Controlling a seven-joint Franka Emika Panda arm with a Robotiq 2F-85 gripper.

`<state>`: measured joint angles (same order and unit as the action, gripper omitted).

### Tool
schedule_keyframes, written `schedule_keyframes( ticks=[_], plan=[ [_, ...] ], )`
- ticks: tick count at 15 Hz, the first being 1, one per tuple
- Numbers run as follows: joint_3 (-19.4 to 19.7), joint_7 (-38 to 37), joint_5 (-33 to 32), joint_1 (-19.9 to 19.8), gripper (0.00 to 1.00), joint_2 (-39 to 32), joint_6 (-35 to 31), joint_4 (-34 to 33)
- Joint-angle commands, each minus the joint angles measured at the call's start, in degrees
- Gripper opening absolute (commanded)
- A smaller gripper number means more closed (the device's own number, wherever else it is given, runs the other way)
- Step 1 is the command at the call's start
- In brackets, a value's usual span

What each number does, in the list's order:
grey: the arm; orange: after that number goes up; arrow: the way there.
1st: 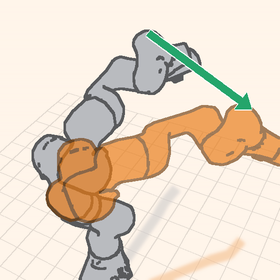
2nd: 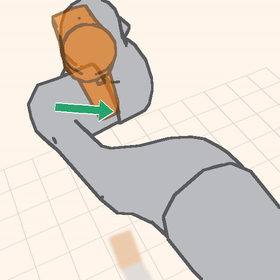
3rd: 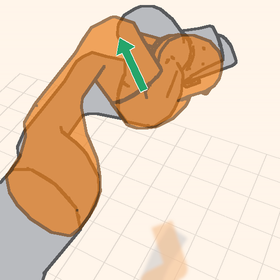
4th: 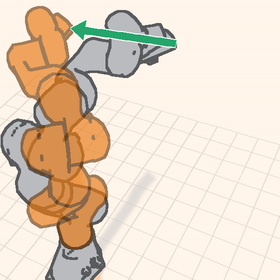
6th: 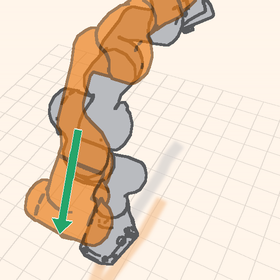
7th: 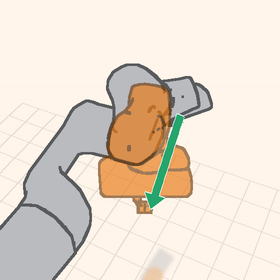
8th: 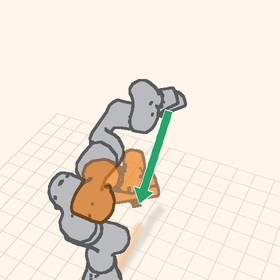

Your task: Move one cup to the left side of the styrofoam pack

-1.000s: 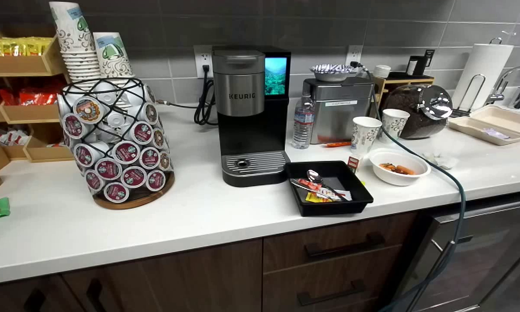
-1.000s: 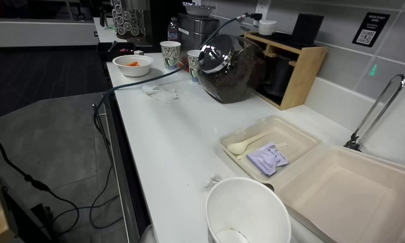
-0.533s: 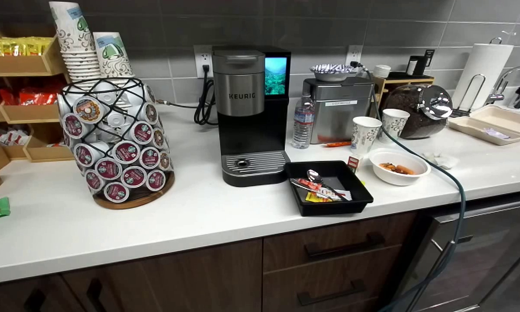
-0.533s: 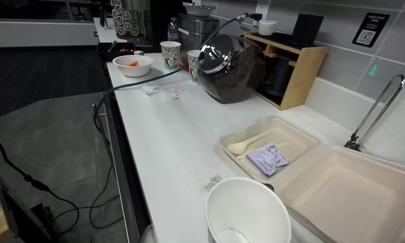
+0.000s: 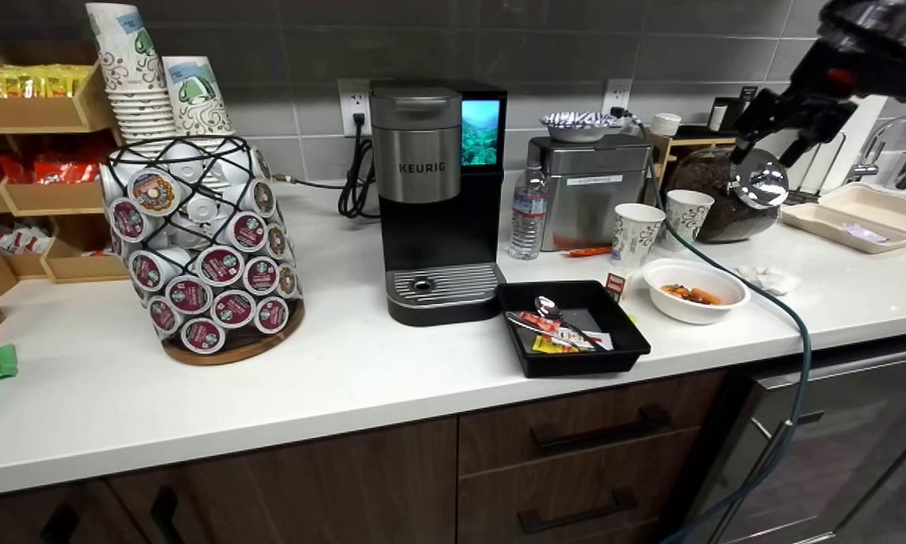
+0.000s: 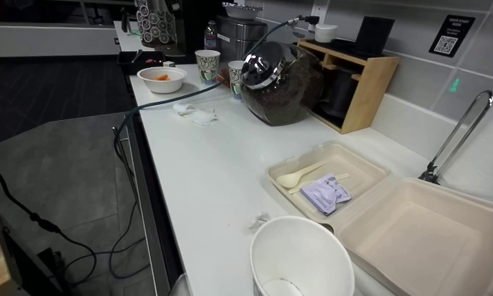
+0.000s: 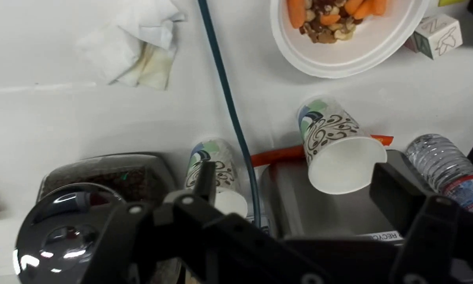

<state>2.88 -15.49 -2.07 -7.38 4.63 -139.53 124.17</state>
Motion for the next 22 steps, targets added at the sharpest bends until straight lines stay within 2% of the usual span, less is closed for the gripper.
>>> schedule_keyframes(
  ticks=[1,2,3,6,13,15,17,22],
  plan=[
    [-0.2,-7.1,-1.4,1.6,1.00,-14.5,4.0,-13.4],
    [-0.4,-6.5,1.3,0.9,1.00,-18.6,5.0,-17.0],
    [1.0,-7.3,1.0,2.0,1.00,-21.2,5.4,-19.5],
    [1.7,-6.6,4.2,1.9,1.00,-28.3,8.1,-27.4],
    [1.9,-5.5,7.0,1.8,1.00,-34.5,16.4,-36.7],
    [2.0,-4.9,6.9,1.6,0.73,-34.7,18.2,-37.5],
    [1.9,-4.4,7.3,1.3,0.56,-34.8,19.0,-37.5],
    [1.4,-1.7,8.4,1.0,0.18,-34.2,16.2,-36.0]
  ],
)
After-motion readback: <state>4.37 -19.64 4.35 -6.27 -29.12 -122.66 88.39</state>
